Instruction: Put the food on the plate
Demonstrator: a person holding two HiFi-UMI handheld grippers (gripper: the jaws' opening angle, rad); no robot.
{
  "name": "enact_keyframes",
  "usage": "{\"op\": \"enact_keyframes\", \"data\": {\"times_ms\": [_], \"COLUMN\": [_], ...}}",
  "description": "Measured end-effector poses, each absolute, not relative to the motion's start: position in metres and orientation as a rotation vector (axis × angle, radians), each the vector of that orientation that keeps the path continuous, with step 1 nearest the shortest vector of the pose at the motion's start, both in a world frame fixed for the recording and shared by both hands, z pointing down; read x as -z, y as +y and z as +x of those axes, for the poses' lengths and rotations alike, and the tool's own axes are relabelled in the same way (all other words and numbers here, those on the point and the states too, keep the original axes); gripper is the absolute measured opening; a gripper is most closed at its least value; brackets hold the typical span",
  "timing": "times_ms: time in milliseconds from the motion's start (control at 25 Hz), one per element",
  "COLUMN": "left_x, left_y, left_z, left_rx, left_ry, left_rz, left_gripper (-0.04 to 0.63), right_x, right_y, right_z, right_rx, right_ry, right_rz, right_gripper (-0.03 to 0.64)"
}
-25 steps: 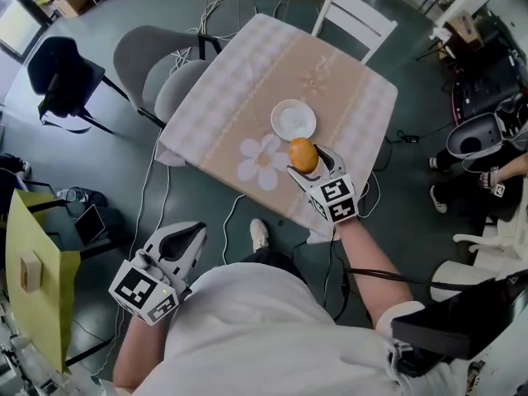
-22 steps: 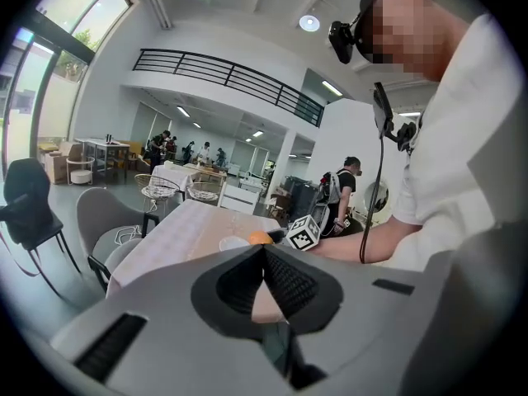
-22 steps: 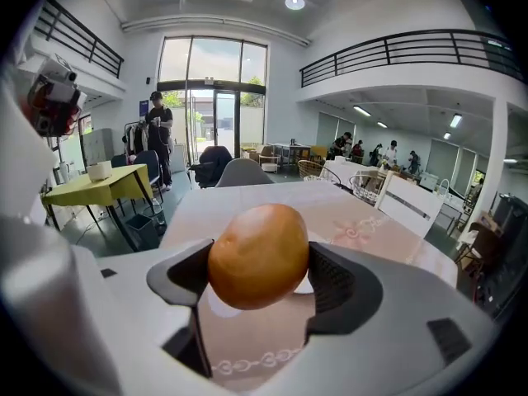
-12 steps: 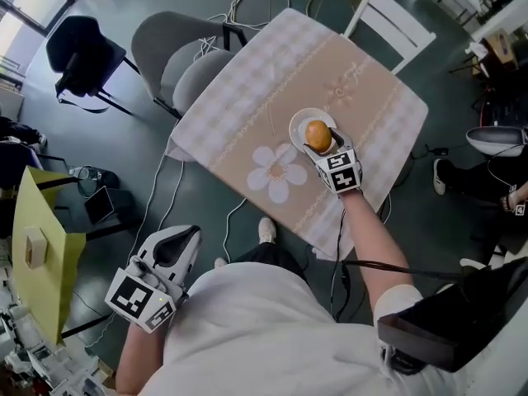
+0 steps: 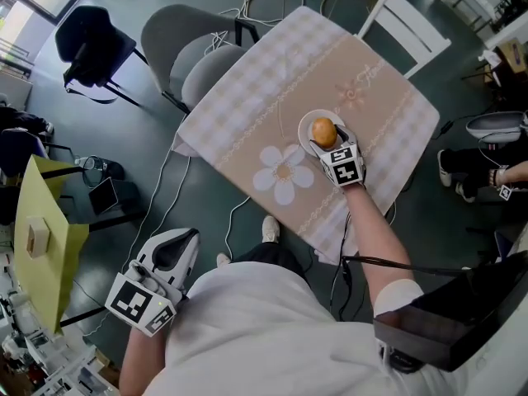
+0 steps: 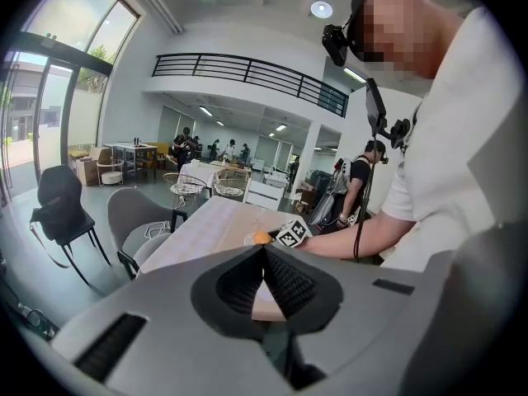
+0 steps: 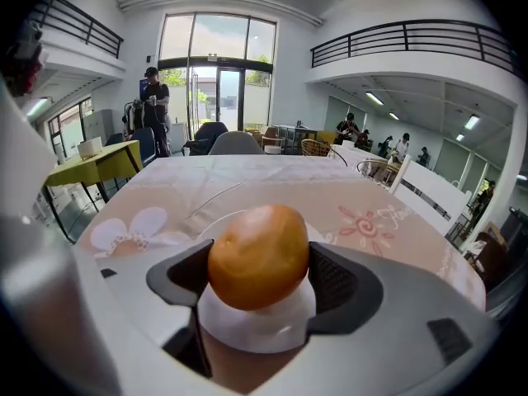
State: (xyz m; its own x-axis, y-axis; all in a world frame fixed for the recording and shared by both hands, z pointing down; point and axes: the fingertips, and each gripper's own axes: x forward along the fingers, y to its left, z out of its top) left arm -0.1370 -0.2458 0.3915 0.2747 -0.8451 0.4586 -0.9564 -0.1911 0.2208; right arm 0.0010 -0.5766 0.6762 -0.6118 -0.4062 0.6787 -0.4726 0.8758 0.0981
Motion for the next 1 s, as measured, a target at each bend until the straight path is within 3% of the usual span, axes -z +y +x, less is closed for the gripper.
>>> {"op": "enact_keyframes", "data": {"times_ms": [1000], "left_x": [-0.386], "left_y": [-0.23], "left_z": [-0.139], "left_rx": [-0.288], "left_ry": [-1.551], "left_rz": [2.17], "left_gripper": [0.009], "right_x": [-0.654], "right_y": [-0.566], "right_z": [0.019], "right_rx": [-0.098], "right_ry": [-2.29], "right_rz": [0.764], "right_gripper": [0.373]}}
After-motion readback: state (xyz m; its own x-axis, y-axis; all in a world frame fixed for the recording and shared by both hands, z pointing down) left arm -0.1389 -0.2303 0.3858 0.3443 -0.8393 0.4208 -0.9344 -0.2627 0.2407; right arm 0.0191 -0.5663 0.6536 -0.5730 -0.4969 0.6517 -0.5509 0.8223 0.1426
